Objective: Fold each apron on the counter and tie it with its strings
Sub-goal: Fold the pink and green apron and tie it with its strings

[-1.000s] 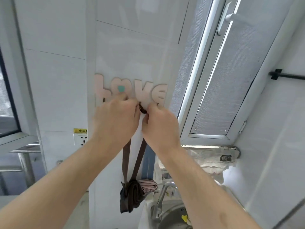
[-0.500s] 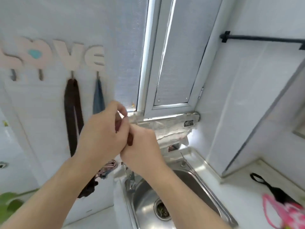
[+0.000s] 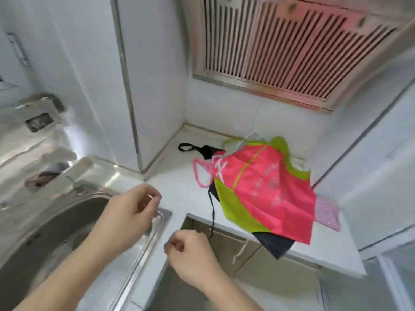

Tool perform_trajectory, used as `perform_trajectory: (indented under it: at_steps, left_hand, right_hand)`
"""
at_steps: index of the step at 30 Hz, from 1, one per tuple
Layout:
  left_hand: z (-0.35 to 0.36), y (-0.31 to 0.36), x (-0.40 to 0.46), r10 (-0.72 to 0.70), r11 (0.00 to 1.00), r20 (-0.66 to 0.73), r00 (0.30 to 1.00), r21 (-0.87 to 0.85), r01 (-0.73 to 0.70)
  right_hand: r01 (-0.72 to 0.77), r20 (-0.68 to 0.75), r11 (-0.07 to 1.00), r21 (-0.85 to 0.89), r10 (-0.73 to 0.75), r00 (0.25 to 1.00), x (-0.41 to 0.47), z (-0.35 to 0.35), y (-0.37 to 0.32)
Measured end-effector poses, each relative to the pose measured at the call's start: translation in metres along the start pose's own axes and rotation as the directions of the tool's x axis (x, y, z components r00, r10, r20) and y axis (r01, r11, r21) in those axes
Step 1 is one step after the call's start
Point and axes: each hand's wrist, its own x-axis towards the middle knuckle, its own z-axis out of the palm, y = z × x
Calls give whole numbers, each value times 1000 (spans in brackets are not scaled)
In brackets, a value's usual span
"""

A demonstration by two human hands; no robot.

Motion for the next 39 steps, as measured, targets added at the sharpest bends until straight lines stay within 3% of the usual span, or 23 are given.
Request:
perform_trajectory:
  at_steps: [3,6,11,18,21,24,27,29,30,32,34,37,39]
  left_hand:
    - [81,23,57,-32,999,126,991,-13,34]
    - [161,38,115,-93,995,200,975,-4,96]
    - [271,73,203,-173,982,234,957,-28,184]
    - [348,108,265,-233,967,264,936,-43,253]
    - [358,110,279,-225,973,267,937,8,231]
    - [365,110,289,-256,966,265,929,49,253]
    - [375,113,296,-255,965,288,923,21,260]
    - [381,126,302,-158,975,444,882,-68,210]
    - [382,135,303,-104,984,551,828,-61,165]
    - [379,147,311,9,999,682,731,31,-41]
    - [367,156,322,108,973,621,776,94,-210]
    - [337,166,347,146,966,431,890,132,-222]
    - [308,175,367,199,966,365,910,83,-245]
  right_hand:
    - [-147,-49,989,-22,146,988,34,-56,85]
    - [-233,-69,956,-180,224,972,75,-114,184]
    - [-357,-184,762,-540,307,934,119,-194,312]
    - [-213,88,708,-674,363,928,157,-252,378]
    - [-149,184,657,-739,409,894,162,-253,381]
    - [-125,68,641,-757,268,961,160,-247,383]
    - [-170,-120,701,-693,120,986,172,-263,368]
    - [-213,-216,772,-600,99,971,190,-292,335]
    - [-204,-267,814,-544,62,962,199,-306,321]
    - [-140,-268,856,-497,2,963,215,-339,281]
    - [-57,-288,884,-464,-90,953,222,-369,245]
    - [5,-330,838,-546,-221,918,219,-402,205]
    - [-85,-332,769,-634,-172,927,215,-419,187]
